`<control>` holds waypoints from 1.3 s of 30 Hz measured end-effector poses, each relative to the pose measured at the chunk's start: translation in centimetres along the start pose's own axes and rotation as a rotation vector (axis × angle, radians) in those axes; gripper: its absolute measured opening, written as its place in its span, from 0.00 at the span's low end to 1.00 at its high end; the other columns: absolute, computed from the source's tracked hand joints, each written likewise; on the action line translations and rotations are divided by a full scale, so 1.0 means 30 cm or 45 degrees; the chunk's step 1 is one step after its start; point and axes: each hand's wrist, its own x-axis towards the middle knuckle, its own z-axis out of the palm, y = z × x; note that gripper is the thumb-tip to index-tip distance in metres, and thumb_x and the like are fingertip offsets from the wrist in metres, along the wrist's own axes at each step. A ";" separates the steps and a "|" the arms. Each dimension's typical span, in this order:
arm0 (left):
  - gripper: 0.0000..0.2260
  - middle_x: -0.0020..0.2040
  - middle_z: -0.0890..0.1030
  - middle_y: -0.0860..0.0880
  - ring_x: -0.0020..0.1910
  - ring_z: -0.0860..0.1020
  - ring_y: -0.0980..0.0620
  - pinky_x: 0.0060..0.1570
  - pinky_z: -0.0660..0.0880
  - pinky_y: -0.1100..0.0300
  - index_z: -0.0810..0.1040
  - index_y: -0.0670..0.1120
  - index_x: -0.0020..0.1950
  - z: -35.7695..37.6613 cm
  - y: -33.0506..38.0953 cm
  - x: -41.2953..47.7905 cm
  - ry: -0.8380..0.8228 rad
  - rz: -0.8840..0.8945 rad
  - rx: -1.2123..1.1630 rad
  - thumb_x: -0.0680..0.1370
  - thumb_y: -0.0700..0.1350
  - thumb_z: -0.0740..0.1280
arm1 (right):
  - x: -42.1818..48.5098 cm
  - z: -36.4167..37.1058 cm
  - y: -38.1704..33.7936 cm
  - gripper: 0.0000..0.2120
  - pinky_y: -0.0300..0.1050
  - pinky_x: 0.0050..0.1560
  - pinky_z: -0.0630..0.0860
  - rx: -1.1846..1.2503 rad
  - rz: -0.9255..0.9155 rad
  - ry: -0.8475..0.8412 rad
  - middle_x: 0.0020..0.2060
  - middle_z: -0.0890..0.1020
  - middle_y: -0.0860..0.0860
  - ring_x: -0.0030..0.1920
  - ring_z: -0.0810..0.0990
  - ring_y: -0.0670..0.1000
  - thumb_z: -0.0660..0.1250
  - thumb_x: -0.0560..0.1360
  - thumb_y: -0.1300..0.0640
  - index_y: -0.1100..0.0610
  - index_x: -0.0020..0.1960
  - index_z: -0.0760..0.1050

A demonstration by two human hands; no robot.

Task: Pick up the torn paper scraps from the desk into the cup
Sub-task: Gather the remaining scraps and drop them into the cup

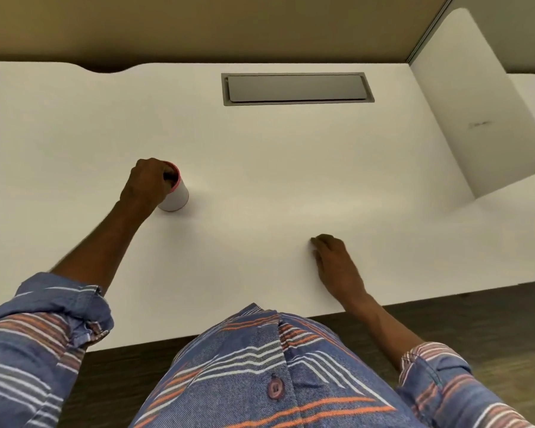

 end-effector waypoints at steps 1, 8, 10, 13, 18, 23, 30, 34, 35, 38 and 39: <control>0.13 0.57 0.83 0.38 0.57 0.79 0.36 0.57 0.76 0.49 0.83 0.41 0.58 -0.003 0.001 -0.001 0.000 -0.001 -0.002 0.75 0.33 0.67 | -0.007 0.009 -0.010 0.19 0.50 0.69 0.72 0.003 -0.005 -0.042 0.69 0.73 0.60 0.70 0.71 0.59 0.62 0.81 0.64 0.63 0.71 0.72; 0.10 0.56 0.83 0.39 0.56 0.80 0.38 0.54 0.74 0.56 0.84 0.40 0.57 -0.015 -0.003 -0.012 0.060 -0.007 -0.138 0.76 0.38 0.69 | -0.006 -0.011 0.017 0.11 0.54 0.51 0.79 -0.098 -0.167 -0.043 0.53 0.83 0.59 0.52 0.80 0.61 0.68 0.75 0.69 0.65 0.56 0.81; 0.09 0.54 0.84 0.40 0.54 0.81 0.40 0.50 0.72 0.60 0.85 0.41 0.55 -0.015 -0.003 -0.018 0.089 -0.031 -0.211 0.77 0.38 0.69 | 0.018 -0.028 0.026 0.08 0.53 0.48 0.78 -0.111 -0.168 -0.061 0.48 0.83 0.58 0.48 0.81 0.61 0.68 0.75 0.68 0.64 0.53 0.81; 0.08 0.51 0.85 0.42 0.52 0.82 0.43 0.49 0.73 0.61 0.85 0.42 0.54 -0.025 -0.005 -0.026 0.125 -0.048 -0.289 0.76 0.38 0.69 | 0.065 -0.042 0.018 0.05 0.53 0.46 0.77 -0.142 -0.168 -0.102 0.45 0.82 0.57 0.47 0.80 0.60 0.68 0.75 0.65 0.62 0.50 0.80; 0.08 0.50 0.85 0.44 0.51 0.82 0.46 0.49 0.74 0.61 0.86 0.44 0.52 -0.045 -0.001 -0.035 0.137 -0.055 -0.383 0.76 0.39 0.68 | 0.199 -0.092 0.024 0.05 0.43 0.47 0.76 0.334 0.350 0.001 0.41 0.86 0.52 0.44 0.83 0.51 0.71 0.71 0.62 0.56 0.45 0.84; 0.08 0.48 0.86 0.46 0.51 0.82 0.51 0.50 0.75 0.62 0.86 0.45 0.50 -0.067 -0.008 -0.045 0.166 -0.037 -0.482 0.75 0.39 0.69 | 0.334 -0.163 -0.008 0.03 0.44 0.53 0.82 1.704 0.891 0.105 0.40 0.86 0.58 0.47 0.81 0.58 0.70 0.74 0.69 0.63 0.45 0.82; 0.18 0.53 0.85 0.47 0.56 0.81 0.51 0.52 0.74 0.63 0.86 0.46 0.53 -0.046 -0.033 -0.045 0.187 -0.018 -0.459 0.74 0.32 0.60 | 0.513 -0.177 -0.333 0.05 0.43 0.54 0.82 1.758 0.518 -0.278 0.47 0.84 0.64 0.51 0.83 0.58 0.72 0.72 0.68 0.66 0.48 0.82; 0.17 0.59 0.83 0.45 0.61 0.79 0.49 0.61 0.74 0.61 0.83 0.44 0.59 -0.035 -0.038 -0.046 0.266 -0.068 -0.503 0.75 0.33 0.61 | 0.593 -0.138 -0.629 0.05 0.48 0.57 0.82 1.636 0.268 -0.423 0.46 0.85 0.61 0.49 0.85 0.56 0.73 0.71 0.68 0.65 0.47 0.83; 0.18 0.60 0.82 0.45 0.62 0.79 0.49 0.62 0.73 0.61 0.82 0.44 0.61 -0.035 -0.037 -0.049 0.288 -0.075 -0.517 0.75 0.33 0.62 | 0.611 -0.129 -0.696 0.05 0.49 0.56 0.82 1.551 0.210 -0.421 0.46 0.86 0.60 0.49 0.86 0.57 0.74 0.70 0.68 0.64 0.46 0.83; 0.19 0.61 0.82 0.44 0.62 0.78 0.49 0.62 0.73 0.62 0.81 0.42 0.63 -0.041 -0.043 -0.054 0.341 -0.092 -0.562 0.74 0.32 0.63 | 0.649 -0.105 -0.844 0.07 0.51 0.55 0.83 1.232 0.061 -0.354 0.45 0.87 0.57 0.48 0.86 0.56 0.73 0.70 0.67 0.62 0.48 0.85; 0.19 0.61 0.82 0.44 0.62 0.79 0.48 0.62 0.73 0.61 0.81 0.42 0.63 -0.044 -0.050 -0.055 0.358 -0.096 -0.567 0.74 0.32 0.63 | 0.658 -0.099 -0.876 0.09 0.51 0.56 0.83 1.130 0.021 -0.332 0.46 0.87 0.56 0.49 0.86 0.55 0.72 0.71 0.67 0.61 0.50 0.85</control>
